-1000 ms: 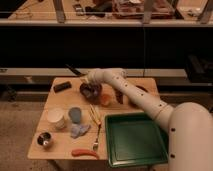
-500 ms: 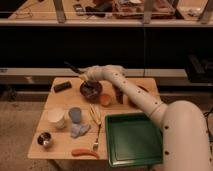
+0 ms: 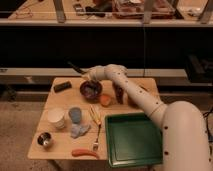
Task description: Wipe purple bowl with brush
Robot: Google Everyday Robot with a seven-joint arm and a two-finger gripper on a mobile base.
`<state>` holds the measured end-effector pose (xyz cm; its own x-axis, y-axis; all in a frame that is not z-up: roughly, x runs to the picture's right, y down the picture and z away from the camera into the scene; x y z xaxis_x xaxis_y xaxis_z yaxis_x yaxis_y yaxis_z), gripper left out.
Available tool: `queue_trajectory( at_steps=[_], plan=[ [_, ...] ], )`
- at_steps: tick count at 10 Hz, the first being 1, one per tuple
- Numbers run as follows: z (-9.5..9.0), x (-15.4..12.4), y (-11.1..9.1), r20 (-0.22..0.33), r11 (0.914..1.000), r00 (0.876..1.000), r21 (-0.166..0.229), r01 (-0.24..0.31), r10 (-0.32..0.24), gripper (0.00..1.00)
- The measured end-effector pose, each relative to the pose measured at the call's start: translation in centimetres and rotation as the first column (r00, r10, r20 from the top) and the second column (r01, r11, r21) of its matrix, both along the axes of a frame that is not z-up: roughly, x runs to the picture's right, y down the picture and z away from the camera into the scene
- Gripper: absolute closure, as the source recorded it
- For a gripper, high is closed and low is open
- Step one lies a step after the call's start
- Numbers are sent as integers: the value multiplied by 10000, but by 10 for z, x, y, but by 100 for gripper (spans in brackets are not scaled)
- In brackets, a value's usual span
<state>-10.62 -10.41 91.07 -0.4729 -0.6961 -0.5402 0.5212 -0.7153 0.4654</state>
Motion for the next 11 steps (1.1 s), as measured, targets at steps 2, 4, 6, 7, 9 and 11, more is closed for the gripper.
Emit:
queue_trajectory(
  at_steps=[2,4,6,7,9,11],
  plan=[
    [2,10,0,-161,9999,9998,-58,-93,92,100],
    [8,16,-2,-226,9996,9994,-42,-267,266,100],
    [20,13,-8,-157,9998,9997,72,-191,192,100],
    [27,6,-14,-70,9999,9999,110,-105,106,100],
    [36,-4,-22,76,9997,9999,195,115,-116,100],
    [39,-24,-24,305,9985,9984,297,469,-478,100]
  ],
)
